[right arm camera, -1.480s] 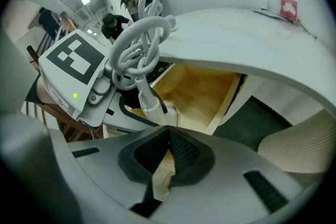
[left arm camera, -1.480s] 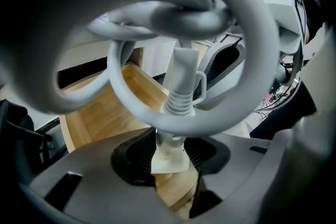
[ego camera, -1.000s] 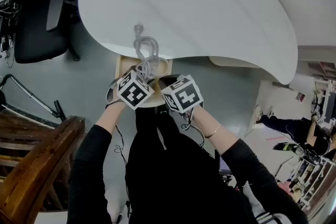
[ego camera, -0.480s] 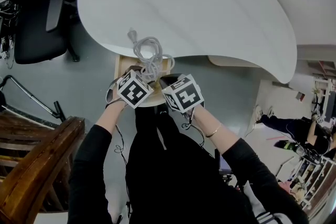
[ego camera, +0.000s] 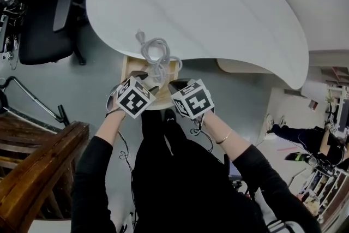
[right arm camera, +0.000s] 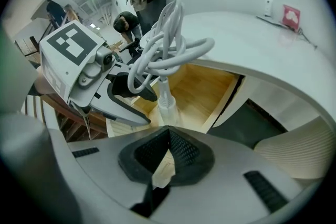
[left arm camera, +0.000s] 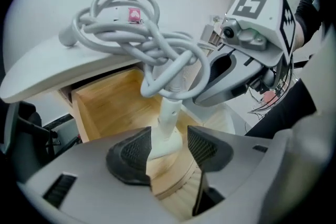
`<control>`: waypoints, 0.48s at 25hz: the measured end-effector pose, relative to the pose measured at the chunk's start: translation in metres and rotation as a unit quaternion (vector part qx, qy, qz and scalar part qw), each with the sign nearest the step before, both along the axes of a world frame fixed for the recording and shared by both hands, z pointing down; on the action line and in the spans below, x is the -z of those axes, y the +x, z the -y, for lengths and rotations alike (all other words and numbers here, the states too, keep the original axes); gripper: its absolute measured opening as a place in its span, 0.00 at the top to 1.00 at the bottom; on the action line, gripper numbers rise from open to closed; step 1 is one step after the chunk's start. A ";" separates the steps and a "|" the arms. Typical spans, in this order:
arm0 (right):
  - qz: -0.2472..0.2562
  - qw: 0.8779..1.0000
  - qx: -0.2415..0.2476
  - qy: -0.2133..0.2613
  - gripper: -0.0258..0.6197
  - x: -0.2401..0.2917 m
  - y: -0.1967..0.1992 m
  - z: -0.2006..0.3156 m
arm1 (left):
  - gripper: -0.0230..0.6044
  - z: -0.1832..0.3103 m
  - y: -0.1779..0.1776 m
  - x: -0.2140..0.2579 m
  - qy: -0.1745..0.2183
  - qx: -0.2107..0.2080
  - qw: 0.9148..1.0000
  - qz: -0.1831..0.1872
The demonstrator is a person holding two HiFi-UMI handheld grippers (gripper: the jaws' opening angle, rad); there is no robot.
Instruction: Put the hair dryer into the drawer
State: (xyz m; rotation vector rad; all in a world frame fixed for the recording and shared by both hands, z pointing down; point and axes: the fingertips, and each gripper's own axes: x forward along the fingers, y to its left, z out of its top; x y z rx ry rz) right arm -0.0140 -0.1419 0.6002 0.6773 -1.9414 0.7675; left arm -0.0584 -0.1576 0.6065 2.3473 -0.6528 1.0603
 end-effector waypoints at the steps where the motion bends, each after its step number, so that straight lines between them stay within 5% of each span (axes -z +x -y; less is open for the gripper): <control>1: 0.002 1.000 0.001 0.003 0.96 0.002 0.001 0.000 | 0.59 0.000 -0.002 0.004 0.004 0.006 1.000 -0.005; 5: 0.014 1.000 -0.001 0.018 0.96 0.016 0.003 0.001 | 0.61 -0.004 -0.010 0.020 0.014 0.031 0.999 -0.018; 12: 0.038 0.998 -0.003 0.045 0.96 0.044 0.006 0.003 | 0.88 -0.007 -0.021 0.059 0.049 0.107 0.992 -0.052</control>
